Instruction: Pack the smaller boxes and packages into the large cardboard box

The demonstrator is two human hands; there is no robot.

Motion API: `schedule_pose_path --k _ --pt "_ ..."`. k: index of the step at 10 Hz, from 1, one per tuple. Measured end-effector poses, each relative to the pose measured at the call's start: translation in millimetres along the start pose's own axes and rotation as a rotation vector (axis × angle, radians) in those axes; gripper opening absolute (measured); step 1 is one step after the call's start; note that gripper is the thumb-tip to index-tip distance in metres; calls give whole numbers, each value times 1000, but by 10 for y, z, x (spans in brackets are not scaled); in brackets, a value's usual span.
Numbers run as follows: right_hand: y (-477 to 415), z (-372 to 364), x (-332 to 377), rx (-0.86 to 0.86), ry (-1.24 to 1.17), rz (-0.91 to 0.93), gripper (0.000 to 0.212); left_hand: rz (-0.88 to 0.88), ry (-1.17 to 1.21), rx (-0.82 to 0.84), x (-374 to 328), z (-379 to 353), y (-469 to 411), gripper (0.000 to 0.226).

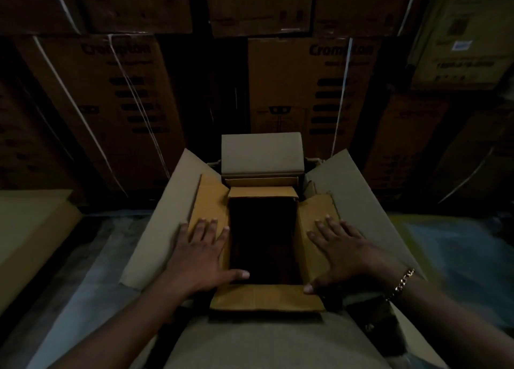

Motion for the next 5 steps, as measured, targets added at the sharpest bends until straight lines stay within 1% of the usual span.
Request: schedule_pose_path --k 1,3,4,5 --pt "66 56 65 -42 16 9 142 25 17 -24 46 45 187 120" --pt "312 390 173 -186 114 35 100 42 36 -124 151 311 417 96" --pt "448 646 157 -276 108 9 94 54 12 -193 257 545 407 89" --pt "591 1033 97 -446 138 -9 93 82 9 -296 366 891 360 87"
Point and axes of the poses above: each hand's wrist, its own y-axis away from the middle knuckle, its own z-axis out of the back of the hand, x = y × z, the point moved 6 cm from there along -y, towards the middle knuckle, and after that the axes turned 14 degrees about z, right-handed, at the moved point
